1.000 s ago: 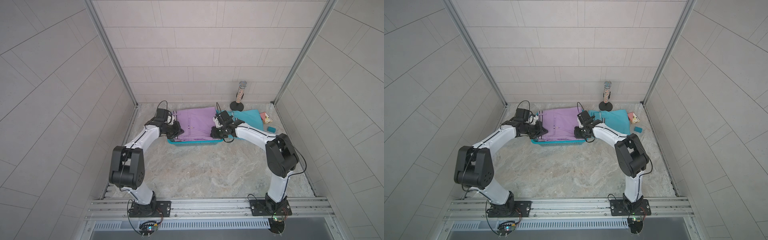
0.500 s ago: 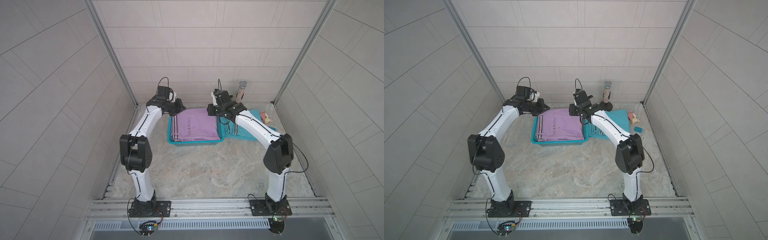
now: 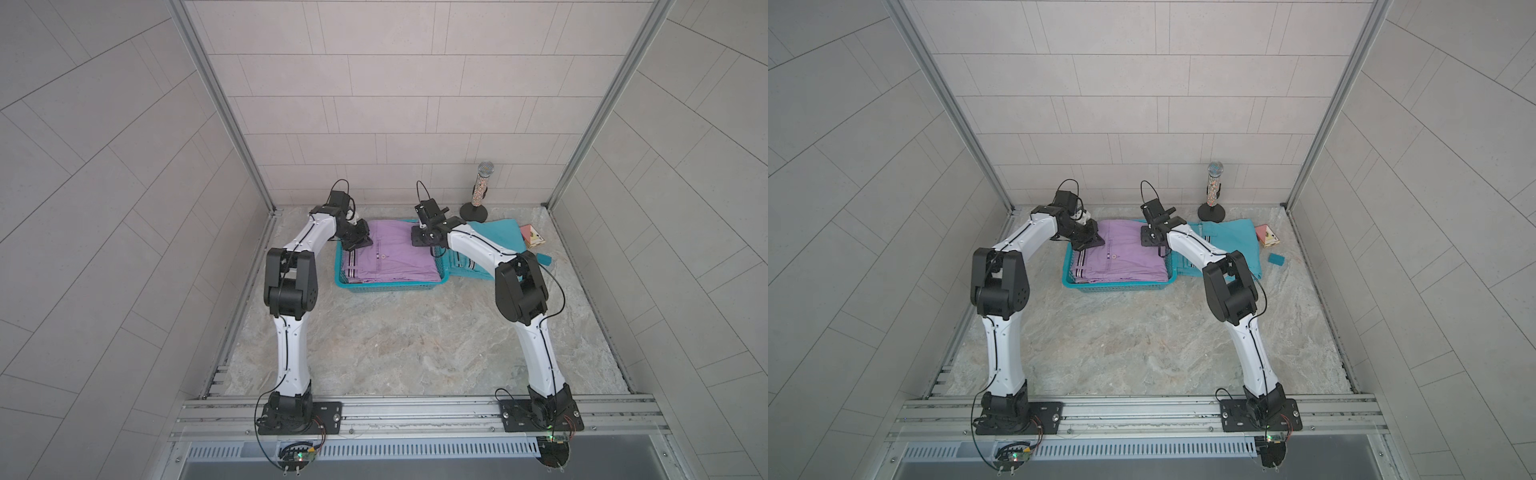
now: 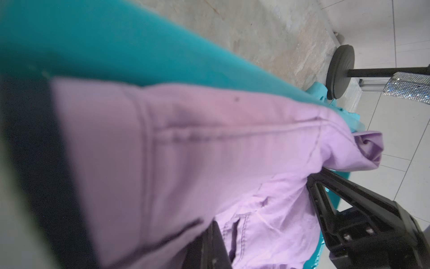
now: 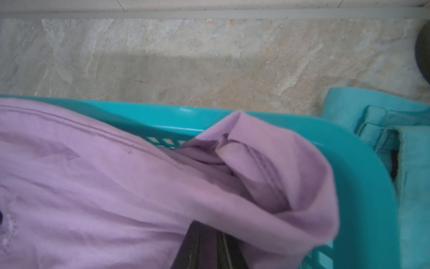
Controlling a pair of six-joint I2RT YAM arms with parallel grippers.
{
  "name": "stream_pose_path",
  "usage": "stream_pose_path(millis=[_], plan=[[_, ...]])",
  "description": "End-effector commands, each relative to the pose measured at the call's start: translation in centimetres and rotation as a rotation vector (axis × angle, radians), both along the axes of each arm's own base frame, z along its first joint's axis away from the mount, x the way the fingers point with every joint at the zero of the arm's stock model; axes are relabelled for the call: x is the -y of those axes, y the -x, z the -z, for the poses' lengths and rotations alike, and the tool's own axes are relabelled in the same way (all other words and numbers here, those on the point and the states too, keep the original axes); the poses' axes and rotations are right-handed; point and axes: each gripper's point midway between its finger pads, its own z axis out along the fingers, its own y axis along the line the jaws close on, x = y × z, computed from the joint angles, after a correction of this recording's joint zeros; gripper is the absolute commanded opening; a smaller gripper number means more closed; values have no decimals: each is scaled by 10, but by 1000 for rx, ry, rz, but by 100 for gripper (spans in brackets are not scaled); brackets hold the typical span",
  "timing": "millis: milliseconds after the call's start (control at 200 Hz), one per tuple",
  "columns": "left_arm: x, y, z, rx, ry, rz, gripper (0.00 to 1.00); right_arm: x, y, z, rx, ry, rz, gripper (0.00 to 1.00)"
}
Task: Put the folded long pants in the basket
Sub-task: Place the long pant in the basket, then move the long pant to the center of the board.
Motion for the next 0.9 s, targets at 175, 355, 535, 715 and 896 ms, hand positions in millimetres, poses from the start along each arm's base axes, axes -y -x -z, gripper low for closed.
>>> stream_pose_path(millis=[175, 355, 535, 715, 896], plan=[[-13, 22, -62, 112, -16, -19, 17, 25, 22, -49, 40, -47, 19, 32], [-3, 72, -131, 203, 85, 21, 60, 46, 53, -152, 180, -202, 43, 57], [-18, 128, -159, 301, 60, 53, 77, 98, 98, -164, 236, -332, 176, 72], [-37, 161, -138, 361, -51, 74, 83, 157, 130, -107, 172, -477, 385, 72], [-32, 178, -112, 305, 25, 57, 84, 181, 148, -34, 47, -520, 532, 74]])
